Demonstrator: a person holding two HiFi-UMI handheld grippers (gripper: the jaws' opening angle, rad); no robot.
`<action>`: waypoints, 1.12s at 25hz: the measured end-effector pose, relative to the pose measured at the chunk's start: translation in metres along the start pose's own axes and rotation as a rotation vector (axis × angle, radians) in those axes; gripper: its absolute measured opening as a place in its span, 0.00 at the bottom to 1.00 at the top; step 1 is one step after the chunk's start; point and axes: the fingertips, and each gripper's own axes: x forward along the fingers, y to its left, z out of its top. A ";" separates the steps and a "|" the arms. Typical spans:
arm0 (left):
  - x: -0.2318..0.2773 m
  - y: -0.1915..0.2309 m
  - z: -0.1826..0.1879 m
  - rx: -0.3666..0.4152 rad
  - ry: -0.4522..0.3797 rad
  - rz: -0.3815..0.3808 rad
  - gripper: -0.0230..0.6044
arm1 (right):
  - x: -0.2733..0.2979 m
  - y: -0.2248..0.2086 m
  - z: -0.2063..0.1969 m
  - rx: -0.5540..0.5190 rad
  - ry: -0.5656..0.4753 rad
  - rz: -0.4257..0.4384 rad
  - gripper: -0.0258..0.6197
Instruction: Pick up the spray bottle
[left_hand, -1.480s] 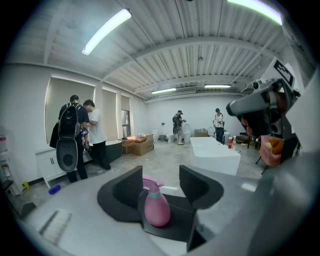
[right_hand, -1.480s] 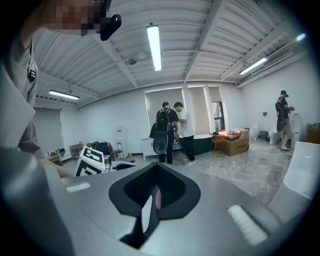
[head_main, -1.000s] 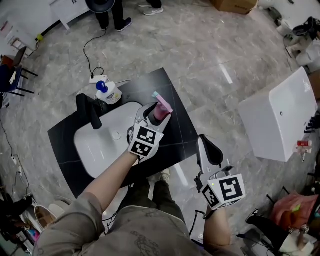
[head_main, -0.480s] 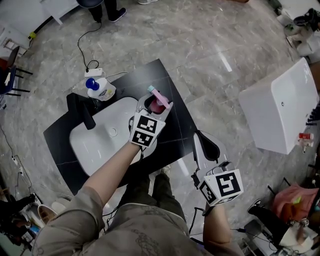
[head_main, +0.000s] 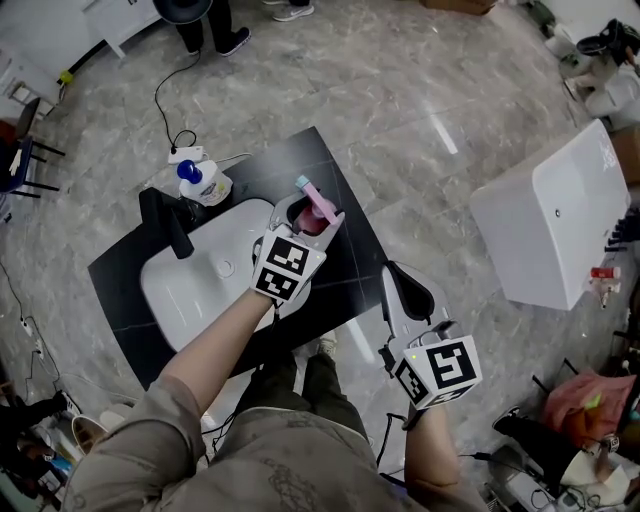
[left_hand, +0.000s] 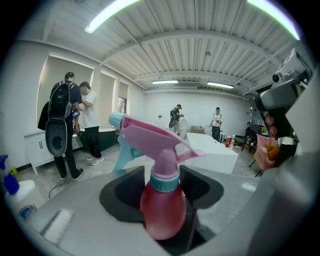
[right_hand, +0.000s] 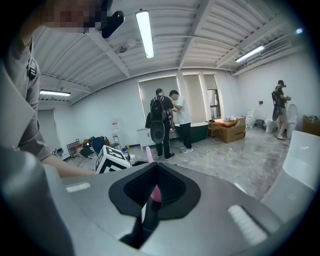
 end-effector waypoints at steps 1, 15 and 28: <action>-0.005 -0.001 0.007 0.009 -0.010 0.000 0.39 | -0.003 0.001 0.003 -0.005 -0.007 -0.002 0.09; -0.116 -0.013 0.124 0.160 -0.124 0.043 0.39 | -0.078 0.024 0.085 -0.105 -0.185 -0.043 0.09; -0.240 -0.064 0.167 0.213 -0.232 0.067 0.38 | -0.164 0.076 0.127 -0.203 -0.305 -0.018 0.09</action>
